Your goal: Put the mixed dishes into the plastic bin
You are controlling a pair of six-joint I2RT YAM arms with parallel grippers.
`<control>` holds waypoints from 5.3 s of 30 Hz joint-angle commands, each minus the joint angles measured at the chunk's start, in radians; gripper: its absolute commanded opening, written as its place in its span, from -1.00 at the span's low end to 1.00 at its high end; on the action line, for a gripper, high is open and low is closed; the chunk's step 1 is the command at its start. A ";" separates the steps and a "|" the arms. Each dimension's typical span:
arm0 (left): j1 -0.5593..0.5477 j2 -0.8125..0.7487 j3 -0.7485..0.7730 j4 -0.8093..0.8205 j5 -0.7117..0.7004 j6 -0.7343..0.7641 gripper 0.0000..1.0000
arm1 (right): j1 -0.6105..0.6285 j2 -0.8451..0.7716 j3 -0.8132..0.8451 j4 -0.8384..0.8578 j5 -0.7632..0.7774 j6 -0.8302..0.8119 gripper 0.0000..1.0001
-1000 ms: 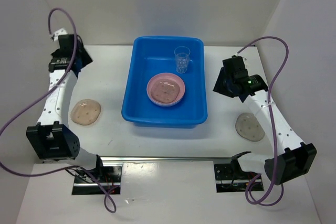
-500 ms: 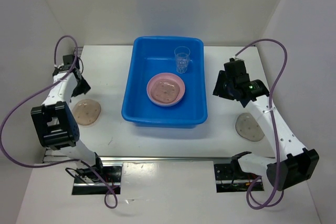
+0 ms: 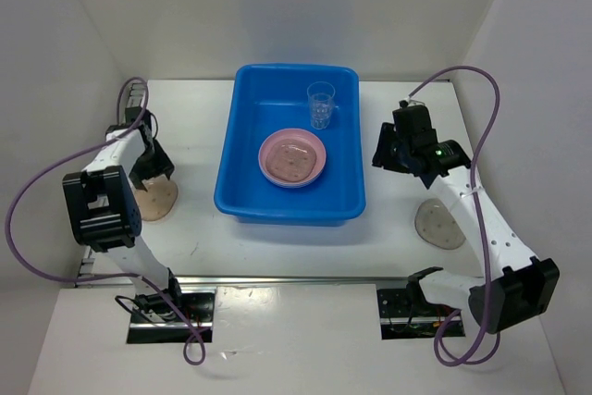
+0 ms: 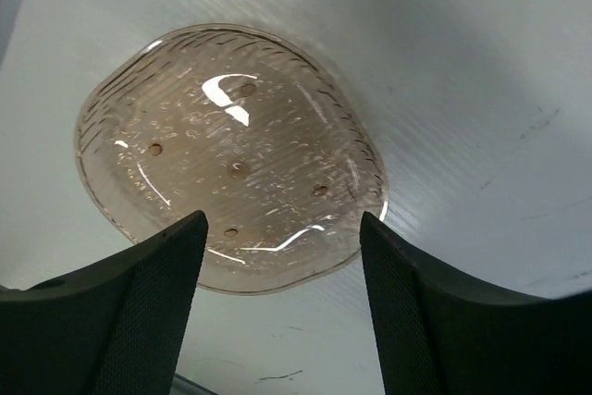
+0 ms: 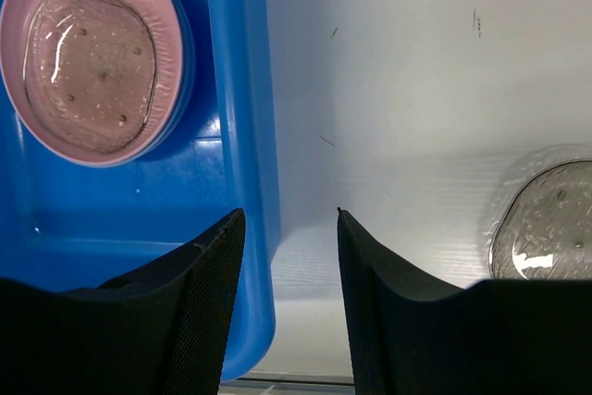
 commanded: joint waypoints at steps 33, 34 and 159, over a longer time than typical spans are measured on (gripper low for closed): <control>-0.190 0.121 0.086 -0.045 -0.161 -0.042 0.00 | 0.009 0.021 0.010 0.050 0.031 -0.029 0.03; -0.190 0.134 0.086 -0.045 -0.161 -0.042 -0.03 | 0.009 0.021 0.010 0.050 0.031 -0.029 0.03; -0.583 -0.131 0.244 0.133 0.216 0.048 0.55 | -0.178 0.714 0.191 -0.415 0.381 0.198 0.08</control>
